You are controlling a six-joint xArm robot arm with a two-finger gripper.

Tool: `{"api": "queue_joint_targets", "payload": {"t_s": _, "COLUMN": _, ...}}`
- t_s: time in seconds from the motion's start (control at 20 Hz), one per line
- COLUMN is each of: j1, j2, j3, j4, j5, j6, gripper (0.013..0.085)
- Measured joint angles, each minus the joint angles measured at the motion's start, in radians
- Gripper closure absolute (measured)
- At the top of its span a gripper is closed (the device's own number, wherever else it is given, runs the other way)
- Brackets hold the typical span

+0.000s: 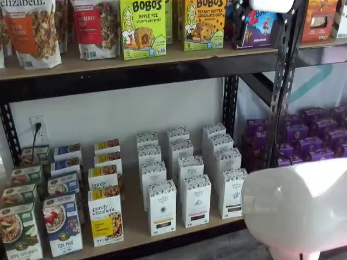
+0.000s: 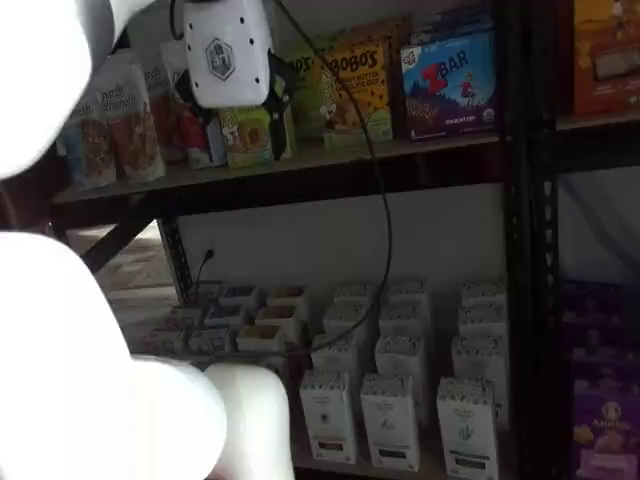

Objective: Pick up the white box with a green strip in the middle, on the bottom shelf, the sixth box from the left

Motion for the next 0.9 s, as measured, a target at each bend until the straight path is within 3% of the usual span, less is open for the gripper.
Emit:
{"api": "queue_joint_targets", "payload": {"t_s": 0.6, "j1": 0.002, "j2": -0.017, "j3": 0.115, "j4": -0.017, "j5": -0.077, "j6": -0.012, "gripper": 0.0130}}
{"api": "queue_joint_targets", "payload": {"t_s": 0.9, "j1": 0.003, "j2": -0.044, "j3": 0.251, "j4": -0.041, "j5": -0.205, "j6": -0.025, "gripper": 0.0130}}
